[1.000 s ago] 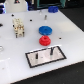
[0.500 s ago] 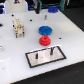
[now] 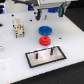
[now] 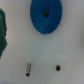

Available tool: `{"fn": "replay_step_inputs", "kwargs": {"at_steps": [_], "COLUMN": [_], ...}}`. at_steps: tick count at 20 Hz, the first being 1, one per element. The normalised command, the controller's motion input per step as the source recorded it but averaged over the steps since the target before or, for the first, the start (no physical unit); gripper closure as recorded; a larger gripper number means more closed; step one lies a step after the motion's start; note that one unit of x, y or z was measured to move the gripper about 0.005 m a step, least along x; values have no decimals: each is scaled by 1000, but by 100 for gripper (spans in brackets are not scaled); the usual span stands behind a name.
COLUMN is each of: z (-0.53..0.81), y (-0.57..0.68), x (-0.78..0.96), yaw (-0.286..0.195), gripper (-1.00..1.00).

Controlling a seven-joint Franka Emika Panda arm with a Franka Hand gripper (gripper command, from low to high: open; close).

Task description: Insert the blue gear onto the right peg, followed by the red gear

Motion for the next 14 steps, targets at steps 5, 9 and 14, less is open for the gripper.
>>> {"fn": "replay_step_inputs", "kwargs": {"at_steps": [5,9,14], "z": [-510,-476,-413], "y": [35,6,-4], "x": [-235,-169,-157], "yaw": [0,0,0], "gripper": [-100,-100,-100]}}
